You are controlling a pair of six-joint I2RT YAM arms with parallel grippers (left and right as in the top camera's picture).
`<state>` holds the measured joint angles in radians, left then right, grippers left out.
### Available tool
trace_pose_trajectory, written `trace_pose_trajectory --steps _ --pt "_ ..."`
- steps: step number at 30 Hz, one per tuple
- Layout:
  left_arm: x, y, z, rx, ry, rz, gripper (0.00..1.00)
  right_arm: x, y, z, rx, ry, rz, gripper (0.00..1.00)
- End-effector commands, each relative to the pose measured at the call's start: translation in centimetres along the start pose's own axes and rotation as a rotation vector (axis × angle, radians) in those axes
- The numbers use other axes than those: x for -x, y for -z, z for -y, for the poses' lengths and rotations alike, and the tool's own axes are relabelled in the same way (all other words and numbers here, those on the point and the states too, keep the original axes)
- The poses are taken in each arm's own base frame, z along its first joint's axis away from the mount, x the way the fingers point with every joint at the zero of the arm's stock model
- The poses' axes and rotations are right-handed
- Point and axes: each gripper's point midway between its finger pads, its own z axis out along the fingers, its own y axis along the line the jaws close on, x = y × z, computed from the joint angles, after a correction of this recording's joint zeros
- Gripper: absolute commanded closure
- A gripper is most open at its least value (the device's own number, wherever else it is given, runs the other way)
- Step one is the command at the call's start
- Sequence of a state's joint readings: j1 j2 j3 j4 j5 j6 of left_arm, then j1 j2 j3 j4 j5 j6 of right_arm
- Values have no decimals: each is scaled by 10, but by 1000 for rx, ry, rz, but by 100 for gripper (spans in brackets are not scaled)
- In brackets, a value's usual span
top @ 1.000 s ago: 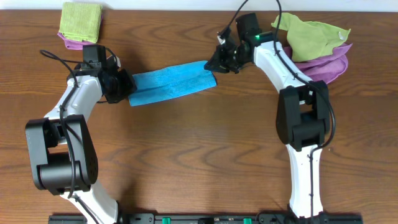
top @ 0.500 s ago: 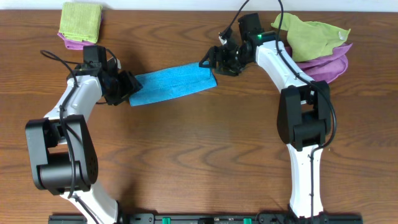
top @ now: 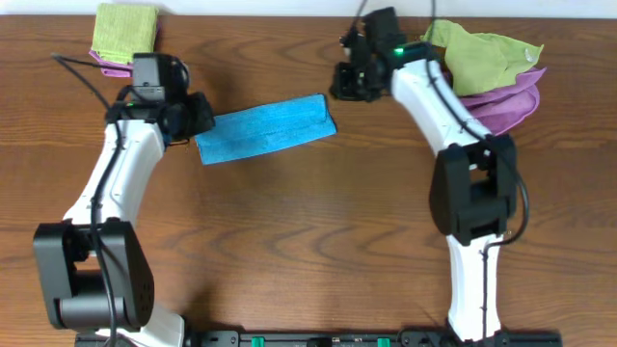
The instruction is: Fold the cloth
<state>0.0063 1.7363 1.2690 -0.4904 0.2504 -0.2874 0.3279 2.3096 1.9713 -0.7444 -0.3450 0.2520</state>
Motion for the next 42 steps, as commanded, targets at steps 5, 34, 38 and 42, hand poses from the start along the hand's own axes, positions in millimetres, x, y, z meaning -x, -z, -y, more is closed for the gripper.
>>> trace_pose_trajectory --steps 5,34,38,42 --pt "7 2 -8 -18 86 4 51 -1 -29 -14 -159 142 47 99" --pt "7 0 4 -69 64 2 47 -70 -34 80 -386 8 -249 99" --pt "4 -12 18 -85 5 -2 45 -70 -32 78 -371 1 -248 99" --pt "-13 -31 35 -98 -40 -49 51 -67 -30 72 -355 -7 -239 99"
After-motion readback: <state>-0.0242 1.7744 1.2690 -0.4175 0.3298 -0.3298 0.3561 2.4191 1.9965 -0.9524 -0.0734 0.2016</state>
